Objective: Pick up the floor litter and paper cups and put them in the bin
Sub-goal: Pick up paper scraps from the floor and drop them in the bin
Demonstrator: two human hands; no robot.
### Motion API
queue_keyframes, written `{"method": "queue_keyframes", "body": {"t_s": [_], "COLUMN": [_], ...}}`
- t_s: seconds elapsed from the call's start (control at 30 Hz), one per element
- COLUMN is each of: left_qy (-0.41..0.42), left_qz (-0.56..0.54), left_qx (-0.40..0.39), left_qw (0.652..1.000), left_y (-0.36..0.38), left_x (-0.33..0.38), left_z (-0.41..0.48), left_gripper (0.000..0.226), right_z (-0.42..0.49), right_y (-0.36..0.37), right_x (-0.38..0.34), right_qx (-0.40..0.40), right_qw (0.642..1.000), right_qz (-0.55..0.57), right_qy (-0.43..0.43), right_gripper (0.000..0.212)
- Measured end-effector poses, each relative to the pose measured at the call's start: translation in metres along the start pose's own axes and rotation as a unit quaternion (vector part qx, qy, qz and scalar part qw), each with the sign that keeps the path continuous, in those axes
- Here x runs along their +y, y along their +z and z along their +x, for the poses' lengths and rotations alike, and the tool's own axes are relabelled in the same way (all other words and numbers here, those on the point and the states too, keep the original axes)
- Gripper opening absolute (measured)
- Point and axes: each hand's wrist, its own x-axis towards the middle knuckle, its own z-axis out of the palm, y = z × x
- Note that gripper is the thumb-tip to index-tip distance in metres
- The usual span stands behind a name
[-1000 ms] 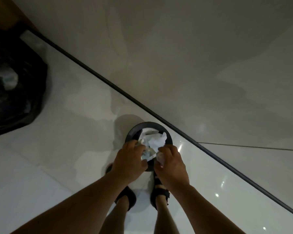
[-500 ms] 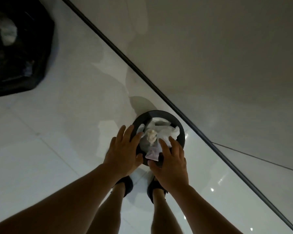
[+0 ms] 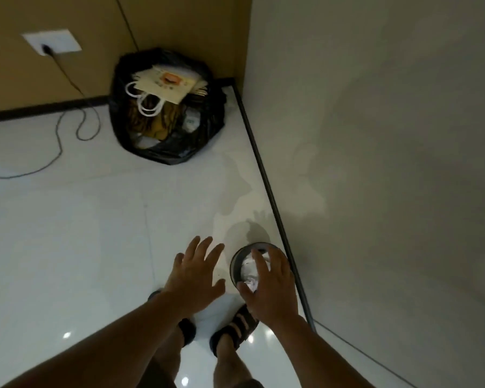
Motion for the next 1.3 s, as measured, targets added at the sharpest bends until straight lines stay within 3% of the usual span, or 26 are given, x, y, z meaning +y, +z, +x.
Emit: {"method": "queue_keyframes", "body": {"t_s": [0.27, 0.5, 0.87, 1.3], "left_qy": [-0.144, -0.27, -0.532, -0.71], "left_qz": [-0.08, -0.12, -0.206, -0.254], "left_qx": [0.076, 0.166, 0.259, 0.279], "left_qw": [0.983, 0.941, 0.779, 0.595], "left_y": [-0.068, -0.088, -0.056, -0.035], "left_x": [-0.076, -0.199, -0.371, -0.546], "left_z": [-0.139, -0.302, -0.542, -0.681], "left_gripper": [0.08, 0.08, 0.079, 0.077], "right_z": [-0.038, -0.085, -0.182, -0.223], "right_y": [-0.057, -0.041, 0.066, 0.183], "right_x": [-0.134, -0.333, -0.629, -0.905], "right_qx": [-0.037, -0.02, -0.058, -0.144], "right_qw": [0.986, 0.936, 0.806, 0.653], "right_qz": [-0.099, -0.19, -0.226, -0.269], "right_qy": [-0.129, -0.295, -0.544, -0.693], "right_gripper": [0.079, 0.079, 0.079, 0.079]}}
